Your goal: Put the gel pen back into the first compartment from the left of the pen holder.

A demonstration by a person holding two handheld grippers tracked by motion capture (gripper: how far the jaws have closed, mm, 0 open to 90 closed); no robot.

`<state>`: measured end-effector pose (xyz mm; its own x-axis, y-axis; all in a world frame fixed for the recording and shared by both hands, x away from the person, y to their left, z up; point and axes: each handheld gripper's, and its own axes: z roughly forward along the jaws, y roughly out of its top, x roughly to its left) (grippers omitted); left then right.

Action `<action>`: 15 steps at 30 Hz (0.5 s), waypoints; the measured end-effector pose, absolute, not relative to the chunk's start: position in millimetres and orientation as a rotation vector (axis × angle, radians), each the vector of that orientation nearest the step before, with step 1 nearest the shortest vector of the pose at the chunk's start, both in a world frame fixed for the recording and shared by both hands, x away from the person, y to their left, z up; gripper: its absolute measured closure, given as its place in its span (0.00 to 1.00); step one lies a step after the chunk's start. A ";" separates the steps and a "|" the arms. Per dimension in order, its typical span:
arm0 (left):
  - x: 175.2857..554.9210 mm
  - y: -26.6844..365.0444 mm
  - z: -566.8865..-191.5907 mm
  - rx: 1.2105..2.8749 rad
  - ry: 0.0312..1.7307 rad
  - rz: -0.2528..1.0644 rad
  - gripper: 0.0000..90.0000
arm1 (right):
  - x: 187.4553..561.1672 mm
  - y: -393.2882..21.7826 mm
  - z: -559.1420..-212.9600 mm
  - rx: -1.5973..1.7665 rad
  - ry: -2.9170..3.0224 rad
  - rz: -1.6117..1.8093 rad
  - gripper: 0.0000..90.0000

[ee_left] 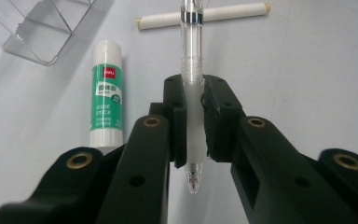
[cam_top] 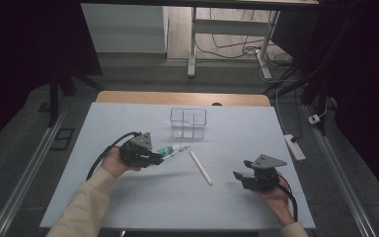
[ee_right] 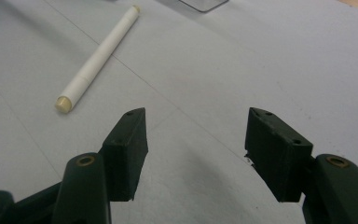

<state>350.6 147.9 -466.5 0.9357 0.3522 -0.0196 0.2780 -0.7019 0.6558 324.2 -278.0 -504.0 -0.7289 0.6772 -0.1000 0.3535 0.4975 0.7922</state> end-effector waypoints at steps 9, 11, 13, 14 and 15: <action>350.2 136.9 -470.4 2.405 0.448 0.137 0.89 | 323.6 -268.1 -501.0 0.820 2.355 1.106 0.42; 350.0 135.1 -470.4 2.405 0.446 0.135 0.89 | 323.5 -266.8 -500.7 0.818 2.354 1.114 0.42; 349.9 133.5 -470.0 2.400 0.445 0.129 0.89 | 323.2 -266.9 -499.4 0.817 2.351 1.115 0.42; 350.2 132.8 -469.9 2.399 0.444 0.127 0.89 | 323.1 -267.0 -498.7 0.815 2.347 1.123 0.42; 350.3 131.8 -470.0 2.397 0.447 0.125 0.89 | 323.1 -266.8 -498.1 0.814 2.340 1.127 0.42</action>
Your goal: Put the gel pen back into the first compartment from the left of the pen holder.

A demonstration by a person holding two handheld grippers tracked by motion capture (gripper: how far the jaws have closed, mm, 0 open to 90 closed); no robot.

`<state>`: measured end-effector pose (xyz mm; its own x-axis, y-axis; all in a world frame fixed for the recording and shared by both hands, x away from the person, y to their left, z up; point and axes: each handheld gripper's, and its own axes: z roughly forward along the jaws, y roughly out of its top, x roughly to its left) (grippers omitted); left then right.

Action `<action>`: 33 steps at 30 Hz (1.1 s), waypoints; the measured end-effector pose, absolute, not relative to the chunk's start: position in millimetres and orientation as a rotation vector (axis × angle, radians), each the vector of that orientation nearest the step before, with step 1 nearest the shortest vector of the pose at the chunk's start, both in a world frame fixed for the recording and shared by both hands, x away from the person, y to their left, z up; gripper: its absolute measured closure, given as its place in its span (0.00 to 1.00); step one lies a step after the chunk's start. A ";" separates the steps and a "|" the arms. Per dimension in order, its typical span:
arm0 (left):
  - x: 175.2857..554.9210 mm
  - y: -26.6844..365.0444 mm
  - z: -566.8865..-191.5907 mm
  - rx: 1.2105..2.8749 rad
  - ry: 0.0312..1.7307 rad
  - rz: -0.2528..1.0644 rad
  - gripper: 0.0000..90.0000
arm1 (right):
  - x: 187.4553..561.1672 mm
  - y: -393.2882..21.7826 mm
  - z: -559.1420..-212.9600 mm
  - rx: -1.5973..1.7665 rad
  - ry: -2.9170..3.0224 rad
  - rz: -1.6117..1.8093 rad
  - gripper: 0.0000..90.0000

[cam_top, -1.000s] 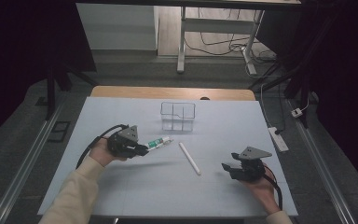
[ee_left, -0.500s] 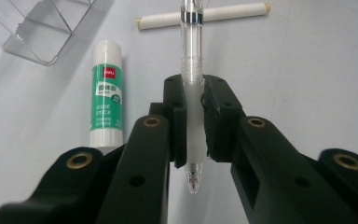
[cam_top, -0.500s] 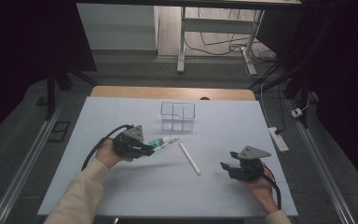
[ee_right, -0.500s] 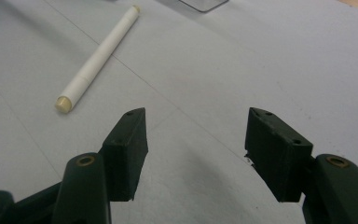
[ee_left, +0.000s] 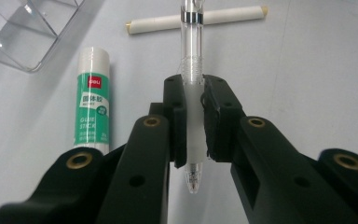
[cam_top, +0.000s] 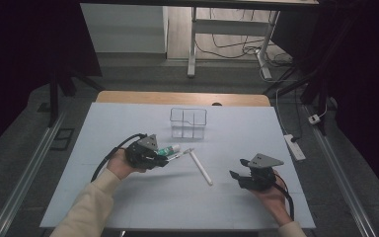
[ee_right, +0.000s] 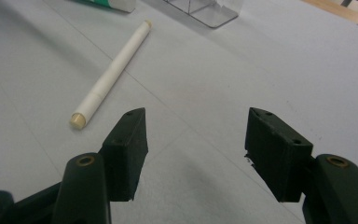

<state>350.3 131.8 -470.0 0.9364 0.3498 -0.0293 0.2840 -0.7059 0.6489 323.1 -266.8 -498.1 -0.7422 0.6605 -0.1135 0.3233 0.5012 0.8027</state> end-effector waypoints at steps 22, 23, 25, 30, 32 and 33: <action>351.3 106.1 -468.9 2.414 0.425 0.124 0.89 | 323.7 -234.7 -480.2 0.721 2.349 1.221 0.42; 351.1 105.2 -469.1 2.417 0.425 0.126 0.89 | 323.9 -233.4 -479.8 0.715 2.347 1.228 0.42; 351.0 103.1 -469.3 2.417 0.424 0.125 0.89 | 324.0 -230.8 -478.6 0.711 2.350 1.230 0.42; 351.4 98.5 -469.5 2.422 0.426 0.126 0.89 | 324.7 -224.8 -476.7 0.696 2.358 1.226 0.42; 351.1 96.3 -469.4 2.425 0.424 0.129 0.89 | 325.7 -221.9 -476.1 0.683 2.360 1.233 0.42; 351.2 95.3 -469.4 2.426 0.423 0.128 0.89 | 326.0 -220.6 -475.3 0.681 2.364 1.231 0.42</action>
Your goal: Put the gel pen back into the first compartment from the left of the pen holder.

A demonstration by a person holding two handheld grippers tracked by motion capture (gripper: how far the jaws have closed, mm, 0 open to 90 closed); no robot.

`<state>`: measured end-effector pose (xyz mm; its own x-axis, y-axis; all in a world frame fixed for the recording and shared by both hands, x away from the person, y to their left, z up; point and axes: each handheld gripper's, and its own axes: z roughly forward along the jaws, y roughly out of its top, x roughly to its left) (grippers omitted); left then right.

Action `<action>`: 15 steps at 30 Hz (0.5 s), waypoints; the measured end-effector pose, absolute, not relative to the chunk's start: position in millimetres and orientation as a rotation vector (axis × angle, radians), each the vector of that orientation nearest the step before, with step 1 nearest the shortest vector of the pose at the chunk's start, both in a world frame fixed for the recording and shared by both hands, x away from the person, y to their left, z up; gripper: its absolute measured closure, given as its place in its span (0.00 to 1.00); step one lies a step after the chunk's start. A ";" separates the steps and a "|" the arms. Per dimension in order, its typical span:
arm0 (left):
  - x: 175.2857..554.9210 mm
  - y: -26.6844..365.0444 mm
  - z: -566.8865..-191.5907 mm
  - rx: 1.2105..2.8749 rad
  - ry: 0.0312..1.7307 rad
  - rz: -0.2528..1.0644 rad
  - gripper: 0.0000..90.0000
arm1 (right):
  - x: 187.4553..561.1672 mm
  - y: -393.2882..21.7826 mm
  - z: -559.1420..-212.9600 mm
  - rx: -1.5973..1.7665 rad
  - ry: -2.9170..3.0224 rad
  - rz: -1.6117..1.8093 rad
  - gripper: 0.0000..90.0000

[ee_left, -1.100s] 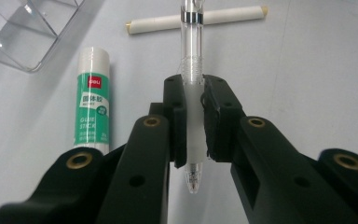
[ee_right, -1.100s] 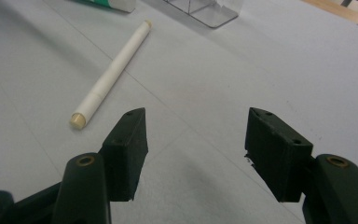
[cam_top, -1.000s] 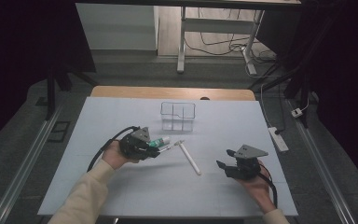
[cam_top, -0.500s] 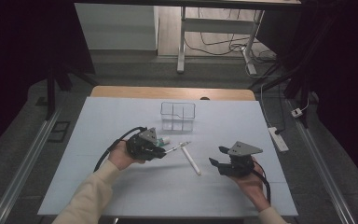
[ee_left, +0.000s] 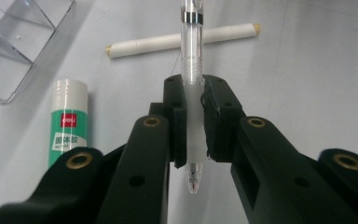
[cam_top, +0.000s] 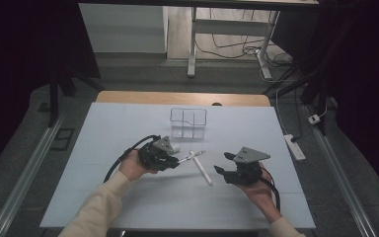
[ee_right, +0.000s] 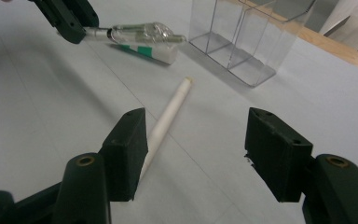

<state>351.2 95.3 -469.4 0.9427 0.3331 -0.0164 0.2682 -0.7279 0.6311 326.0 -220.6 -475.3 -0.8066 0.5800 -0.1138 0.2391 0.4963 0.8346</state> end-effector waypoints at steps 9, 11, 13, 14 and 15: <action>352.8 88.8 -471.2 2.440 0.427 0.128 0.89 | 330.2 -207.0 -469.7 0.640 2.376 1.243 0.42; 352.9 87.9 -471.2 2.442 0.428 0.127 0.89 | 330.4 -204.3 -469.1 0.634 2.380 1.249 0.42; 353.0 87.0 -471.2 2.441 0.428 0.127 0.89 | 330.3 -201.6 -468.4 0.627 2.379 1.254 0.42; 353.1 86.6 -471.3 2.441 0.428 0.127 0.89 | 330.4 -200.6 -467.8 0.623 2.384 1.249 0.42; 353.2 86.2 -471.4 2.442 0.427 0.127 0.89 | 330.2 -199.3 -467.7 0.622 2.382 1.249 0.42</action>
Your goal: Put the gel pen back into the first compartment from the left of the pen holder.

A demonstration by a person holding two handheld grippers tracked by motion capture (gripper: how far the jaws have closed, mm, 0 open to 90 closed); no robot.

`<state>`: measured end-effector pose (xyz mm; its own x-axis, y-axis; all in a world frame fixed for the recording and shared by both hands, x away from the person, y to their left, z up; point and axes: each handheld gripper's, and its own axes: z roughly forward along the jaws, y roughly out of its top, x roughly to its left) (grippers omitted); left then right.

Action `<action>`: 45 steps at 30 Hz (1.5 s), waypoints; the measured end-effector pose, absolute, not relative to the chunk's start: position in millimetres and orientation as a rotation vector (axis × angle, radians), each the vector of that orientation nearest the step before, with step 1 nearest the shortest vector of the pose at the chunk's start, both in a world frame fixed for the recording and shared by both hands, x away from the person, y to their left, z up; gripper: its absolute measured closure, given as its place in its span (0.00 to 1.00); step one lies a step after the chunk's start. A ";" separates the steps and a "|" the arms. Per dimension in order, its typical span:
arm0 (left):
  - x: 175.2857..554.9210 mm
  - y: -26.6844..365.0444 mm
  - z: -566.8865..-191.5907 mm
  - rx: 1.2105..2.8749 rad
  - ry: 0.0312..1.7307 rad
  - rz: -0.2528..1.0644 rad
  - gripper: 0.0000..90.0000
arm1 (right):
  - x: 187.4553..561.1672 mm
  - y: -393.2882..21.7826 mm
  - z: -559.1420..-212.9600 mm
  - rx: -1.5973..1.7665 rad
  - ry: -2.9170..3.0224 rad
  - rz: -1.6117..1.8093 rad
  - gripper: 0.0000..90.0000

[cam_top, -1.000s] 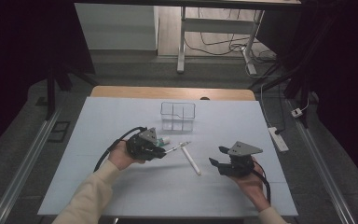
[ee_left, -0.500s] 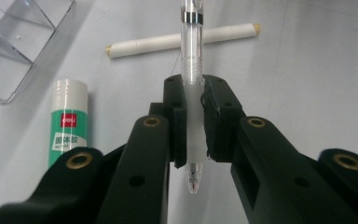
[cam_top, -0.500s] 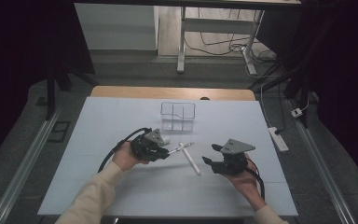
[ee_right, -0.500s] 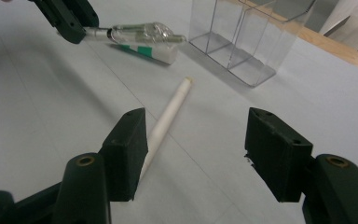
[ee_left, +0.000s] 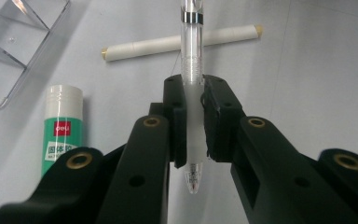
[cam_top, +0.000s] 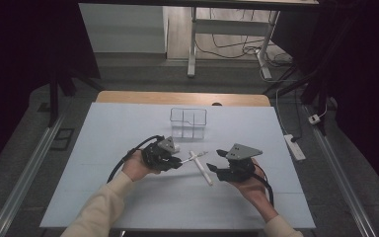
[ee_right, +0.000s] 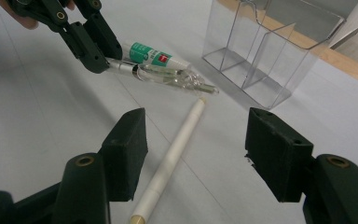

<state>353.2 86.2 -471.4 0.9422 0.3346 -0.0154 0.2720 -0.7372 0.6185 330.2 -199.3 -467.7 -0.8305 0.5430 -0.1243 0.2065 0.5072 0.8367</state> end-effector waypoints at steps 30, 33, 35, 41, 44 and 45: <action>356.5 67.3 -478.6 2.484 0.419 0.102 0.89 | 328.5 -158.5 -460.8 0.441 2.446 1.122 0.42; 355.9 64.8 -479.3 2.489 0.415 0.098 0.89 | 328.3 -152.3 -461.6 0.413 2.460 1.096 0.42; 355.4 63.7 -479.6 2.491 0.413 0.096 0.89 | 328.5 -149.3 -462.7 0.388 2.470 1.063 0.44; 354.1 63.4 -477.9 2.488 0.401 0.095 0.89 | 331.5 -144.9 -468.1 0.371 2.523 1.002 0.47; 353.8 63.2 -477.7 2.493 0.400 0.097 0.89 | 333.2 -143.8 -471.5 0.361 2.532 0.974 0.50; 353.8 63.2 -477.7 2.493 0.399 0.096 0.89 | 333.4 -143.3 -472.4 0.354 2.535 0.960 0.50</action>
